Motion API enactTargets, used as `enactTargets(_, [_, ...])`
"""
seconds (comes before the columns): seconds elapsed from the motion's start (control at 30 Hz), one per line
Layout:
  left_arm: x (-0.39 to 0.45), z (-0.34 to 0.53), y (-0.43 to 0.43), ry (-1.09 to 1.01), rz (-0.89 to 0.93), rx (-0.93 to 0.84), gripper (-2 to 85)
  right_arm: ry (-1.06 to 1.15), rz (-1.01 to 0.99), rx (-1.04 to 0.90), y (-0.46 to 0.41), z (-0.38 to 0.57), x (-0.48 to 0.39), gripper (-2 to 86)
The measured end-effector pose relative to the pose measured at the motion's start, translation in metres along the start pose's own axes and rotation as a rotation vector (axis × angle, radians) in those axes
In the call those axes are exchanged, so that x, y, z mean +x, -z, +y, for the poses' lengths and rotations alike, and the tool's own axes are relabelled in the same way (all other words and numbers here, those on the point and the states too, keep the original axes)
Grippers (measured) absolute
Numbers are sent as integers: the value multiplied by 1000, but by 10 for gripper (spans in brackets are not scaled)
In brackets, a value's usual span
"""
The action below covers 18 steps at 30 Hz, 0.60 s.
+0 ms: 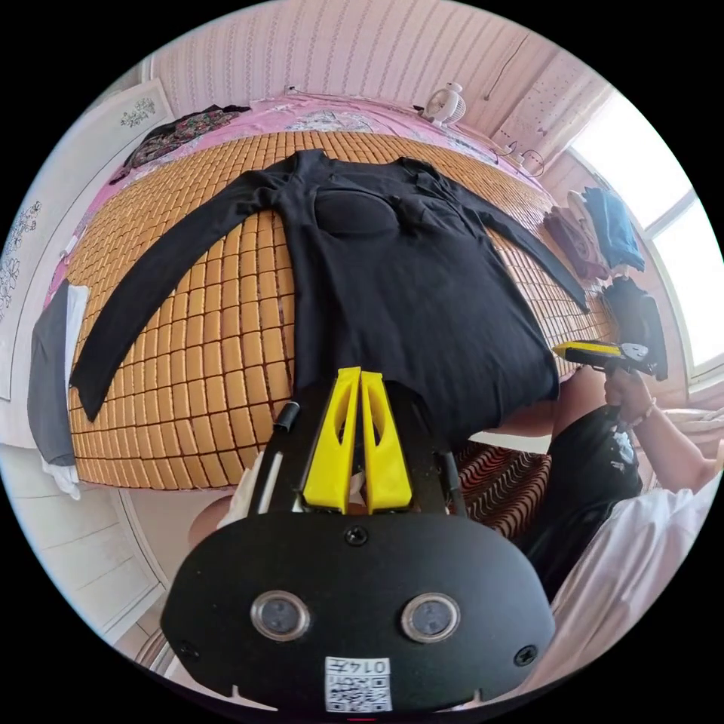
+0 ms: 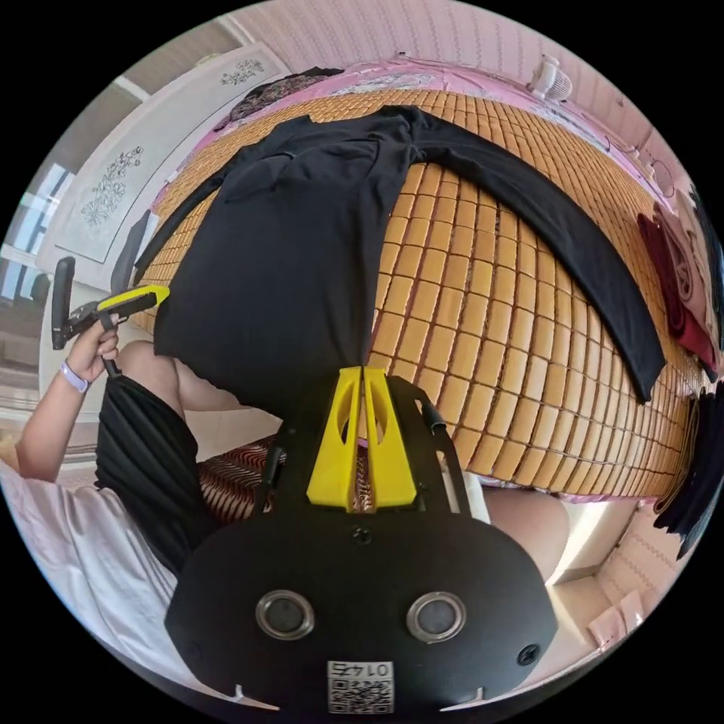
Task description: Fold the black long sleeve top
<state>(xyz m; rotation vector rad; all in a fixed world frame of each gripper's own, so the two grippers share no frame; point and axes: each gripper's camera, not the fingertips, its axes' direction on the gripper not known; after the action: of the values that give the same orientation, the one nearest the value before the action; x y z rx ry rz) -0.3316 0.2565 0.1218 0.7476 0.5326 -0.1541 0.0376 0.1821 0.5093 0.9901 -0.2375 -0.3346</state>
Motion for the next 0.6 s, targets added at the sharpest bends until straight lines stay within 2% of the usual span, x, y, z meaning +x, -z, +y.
enactTargets(0.17, [-8, 32, 20, 62, -13, 3, -10, -95, -10, 69, 28, 29, 5, 11])
enactTargets(0.37, [-10, 55, 28, 89, -57, -6, -10, -112, -6, 57, 30, 41, -7, 35])
enactTargets(0.53, [-19, 62, 44, 140, -84, 50, -9, -60, 9, -26, 15, 32, -26, 41])
enactTargets(0.6, [-29, 64, 49, 183, -72, 63, -8, -40, 75, -96, 2, 26, -38, 43])
